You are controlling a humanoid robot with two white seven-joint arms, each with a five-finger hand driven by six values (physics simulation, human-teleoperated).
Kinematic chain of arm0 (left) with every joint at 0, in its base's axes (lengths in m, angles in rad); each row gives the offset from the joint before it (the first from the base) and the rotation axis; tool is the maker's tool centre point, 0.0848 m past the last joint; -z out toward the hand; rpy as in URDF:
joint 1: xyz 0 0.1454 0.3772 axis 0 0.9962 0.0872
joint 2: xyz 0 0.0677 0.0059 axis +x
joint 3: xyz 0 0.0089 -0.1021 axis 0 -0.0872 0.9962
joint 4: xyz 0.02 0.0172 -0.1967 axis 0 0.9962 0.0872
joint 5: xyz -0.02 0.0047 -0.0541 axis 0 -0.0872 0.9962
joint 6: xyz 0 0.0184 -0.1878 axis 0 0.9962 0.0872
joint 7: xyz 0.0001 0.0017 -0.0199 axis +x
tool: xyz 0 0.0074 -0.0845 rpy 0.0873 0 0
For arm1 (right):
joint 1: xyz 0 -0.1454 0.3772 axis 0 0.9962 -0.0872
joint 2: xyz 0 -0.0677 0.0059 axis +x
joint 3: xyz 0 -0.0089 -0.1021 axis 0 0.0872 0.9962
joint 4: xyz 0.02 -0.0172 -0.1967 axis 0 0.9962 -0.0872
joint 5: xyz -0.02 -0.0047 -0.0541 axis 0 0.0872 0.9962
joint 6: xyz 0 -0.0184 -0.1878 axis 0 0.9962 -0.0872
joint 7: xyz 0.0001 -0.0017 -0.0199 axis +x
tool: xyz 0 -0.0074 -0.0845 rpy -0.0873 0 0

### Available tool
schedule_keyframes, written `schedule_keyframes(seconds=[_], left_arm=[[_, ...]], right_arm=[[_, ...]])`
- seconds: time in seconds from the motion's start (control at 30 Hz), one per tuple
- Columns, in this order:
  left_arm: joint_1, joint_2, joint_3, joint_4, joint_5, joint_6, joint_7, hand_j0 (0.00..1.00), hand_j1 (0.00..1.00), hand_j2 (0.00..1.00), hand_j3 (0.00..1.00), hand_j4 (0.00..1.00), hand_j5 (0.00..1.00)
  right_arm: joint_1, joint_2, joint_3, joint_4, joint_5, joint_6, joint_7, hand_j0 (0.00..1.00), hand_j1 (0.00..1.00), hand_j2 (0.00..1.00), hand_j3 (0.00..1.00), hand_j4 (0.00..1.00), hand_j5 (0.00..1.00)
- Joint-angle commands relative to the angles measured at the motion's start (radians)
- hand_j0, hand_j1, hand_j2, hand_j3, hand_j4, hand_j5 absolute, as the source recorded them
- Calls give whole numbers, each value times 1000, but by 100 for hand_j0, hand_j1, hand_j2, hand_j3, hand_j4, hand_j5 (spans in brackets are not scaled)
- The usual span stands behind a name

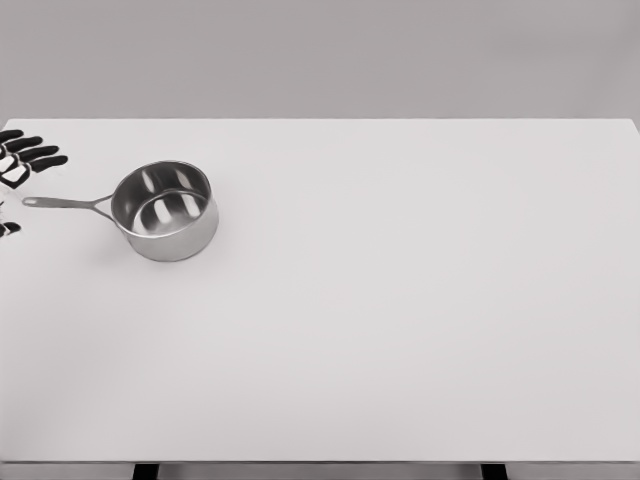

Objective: Rotate pot handle

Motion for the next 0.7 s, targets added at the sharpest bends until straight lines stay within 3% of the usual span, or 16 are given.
schedule_keyframes(seconds=[0.0, 0.1, 0.17, 0.23, 0.3, 0.33, 0.4, 0.47, 0.53, 0.67], left_arm=[[0, 39, 1, -28, 74, -1, 4, 100, 100, 100, 100, 100, 100], [-2, 69, 1, -48, 172, -1, -1, 100, 100, 100, 100, 100, 100], [2, 74, -12, -175, 369, -1, 3, 100, 100, 100, 100, 100, 100], [-20, 115, -97, -230, 485, -1, 3, 100, 100, 100, 100, 100, 100], [-55, 102, -139, -229, 491, -1, 0, 100, 100, 100, 100, 100, 100], [-72, 62, -196, -229, 483, -1, -2, 100, 100, 100, 100, 100, 100], [-213, -47, -367, -229, 413, -1, 6, 100, 100, 100, 100, 100, 100], [-304, -55, -472, -229, 405, -1, 4, 100, 100, 100, 100, 100, 100], [-325, -72, -532, -229, 341, -1, 1, 100, 100, 100, 100, 100, 100], [-337, -90, -542, -229, 313, -1, -4, 100, 100, 100, 100, 100, 100]], right_arm=[[-2, 0, 0, -1, 0, 0, 2, 100, 100, 100, 100, 100, 100], [-2, 0, 0, -1, 0, 0, 0, 100, 100, 100, 100, 100, 100], [0, 0, 0, -1, 0, 1, 0, 100, 100, 100, 100, 100, 100], [0, 0, 0, -1, 0, 1, 2, 100, 100, 100, 100, 100, 100], [0, 0, 0, 1, 0, 0, 0, 100, 100, 100, 100, 100, 100], [-2, 0, 0, -1, 0, 0, 0, 100, 100, 100, 100, 100, 100], [0, 0, 0, -1, -1, 0, 2, 100, 100, 100, 100, 100, 100], [0, 0, 1, -1, 0, 1, 0, 100, 100, 100, 100, 100, 100], [0, 0, 0, 0, 0, 0, 0, 100, 100, 100, 100, 100, 100], [0, 0, 0, -1, 0, 1, 0, 100, 100, 100, 100, 100, 100]])
